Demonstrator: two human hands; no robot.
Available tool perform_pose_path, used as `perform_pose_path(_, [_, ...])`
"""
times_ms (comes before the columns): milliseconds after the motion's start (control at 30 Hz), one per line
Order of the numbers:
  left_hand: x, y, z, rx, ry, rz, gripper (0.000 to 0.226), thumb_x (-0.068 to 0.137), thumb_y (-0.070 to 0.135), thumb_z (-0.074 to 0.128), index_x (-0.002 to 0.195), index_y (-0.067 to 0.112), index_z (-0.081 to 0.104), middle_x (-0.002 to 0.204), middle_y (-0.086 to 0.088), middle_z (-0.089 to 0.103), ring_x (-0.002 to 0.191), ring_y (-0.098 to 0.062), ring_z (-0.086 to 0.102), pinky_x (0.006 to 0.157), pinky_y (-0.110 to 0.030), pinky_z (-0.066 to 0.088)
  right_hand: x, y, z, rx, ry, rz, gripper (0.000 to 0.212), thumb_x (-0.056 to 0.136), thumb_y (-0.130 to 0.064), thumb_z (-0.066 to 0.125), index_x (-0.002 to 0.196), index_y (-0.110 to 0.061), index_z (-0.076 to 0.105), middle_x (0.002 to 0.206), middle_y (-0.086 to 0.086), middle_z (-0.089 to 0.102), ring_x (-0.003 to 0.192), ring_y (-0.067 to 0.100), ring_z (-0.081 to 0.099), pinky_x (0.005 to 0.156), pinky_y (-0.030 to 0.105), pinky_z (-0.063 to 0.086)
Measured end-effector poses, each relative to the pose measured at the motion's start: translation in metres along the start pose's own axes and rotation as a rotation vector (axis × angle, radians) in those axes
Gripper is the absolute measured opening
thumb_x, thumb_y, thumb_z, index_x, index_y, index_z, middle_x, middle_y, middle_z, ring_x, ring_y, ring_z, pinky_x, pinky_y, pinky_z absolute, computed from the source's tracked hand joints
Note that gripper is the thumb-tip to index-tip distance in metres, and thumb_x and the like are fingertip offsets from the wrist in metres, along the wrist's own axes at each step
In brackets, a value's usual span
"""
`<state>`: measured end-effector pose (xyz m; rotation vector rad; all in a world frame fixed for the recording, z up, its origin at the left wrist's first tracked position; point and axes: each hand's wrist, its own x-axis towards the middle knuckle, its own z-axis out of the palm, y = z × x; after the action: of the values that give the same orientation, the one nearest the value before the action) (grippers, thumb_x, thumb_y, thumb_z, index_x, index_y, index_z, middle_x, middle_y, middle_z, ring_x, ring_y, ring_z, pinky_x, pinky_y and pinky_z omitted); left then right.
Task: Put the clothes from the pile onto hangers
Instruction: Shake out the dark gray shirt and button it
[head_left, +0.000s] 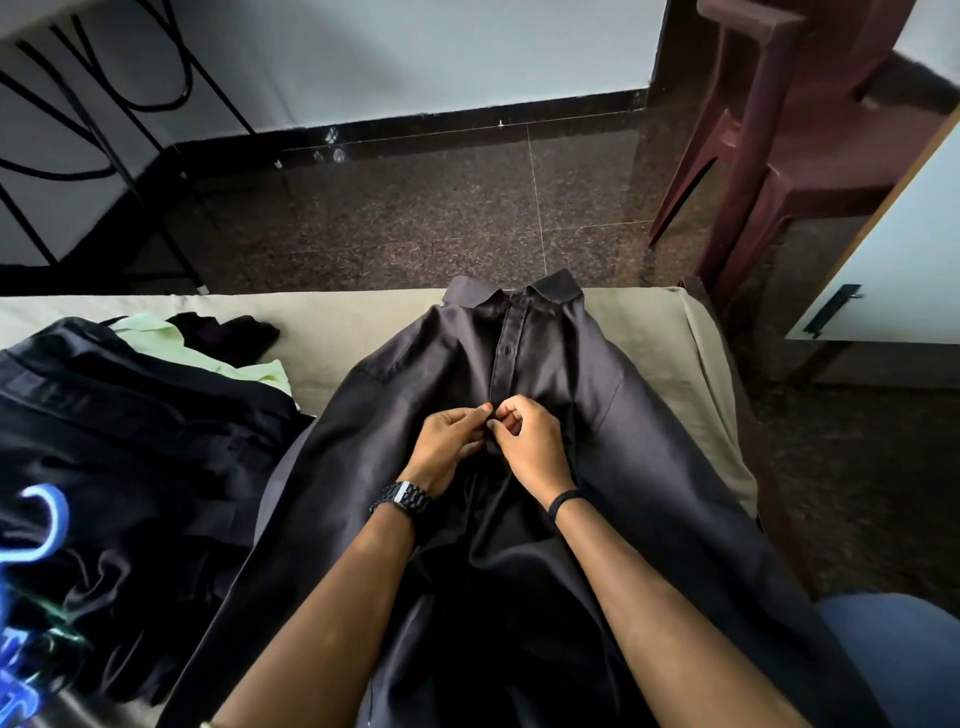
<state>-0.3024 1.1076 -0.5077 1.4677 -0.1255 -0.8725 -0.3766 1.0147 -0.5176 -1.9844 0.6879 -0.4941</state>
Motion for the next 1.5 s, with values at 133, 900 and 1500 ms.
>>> perform_pose_path(133, [-0.004, -0.003, 0.001, 0.002, 0.017, 0.054, 0.013, 0.092, 0.008, 0.058, 0.086, 0.002, 0.068, 0.076, -0.006, 0.071, 0.066, -0.009, 0.066, 0.064, -0.020, 0.055, -0.002, 0.000, 0.000, -0.002, 0.023, -0.007, 0.005, 0.081, -0.006, 0.067, 0.081, -0.009, 0.063, 0.074, -0.001, 0.059, 0.067, 0.013, 0.053, 0.066, 0.024, 0.045])
perform_pose_path(900, [-0.015, 0.020, 0.016, 0.096, 0.055, 0.137, 0.018, 0.091, -0.005, 0.054, 0.104, 0.008, 0.054, 0.073, 0.001, 0.062, 0.062, -0.002, 0.060, 0.055, -0.015, 0.049, 0.012, -0.030, -0.052, 0.206, -0.275, 0.325, 0.008, 0.091, -0.008, 0.059, 0.084, -0.010, 0.062, 0.075, 0.004, 0.061, 0.058, 0.009, 0.057, 0.045, 0.015, 0.041])
perform_pose_path(1500, [-0.066, -0.010, -0.014, 0.933, 0.172, 0.466, 0.021, 0.077, -0.008, 0.062, 0.094, 0.001, 0.073, 0.098, -0.012, 0.067, 0.094, -0.025, 0.064, 0.089, -0.034, 0.049, -0.067, -0.023, -0.035, -0.307, -0.021, 0.140, 0.024, 0.079, -0.020, 0.074, 0.087, -0.007, 0.056, 0.086, 0.008, 0.061, 0.087, 0.025, 0.059, 0.069, 0.025, 0.038])
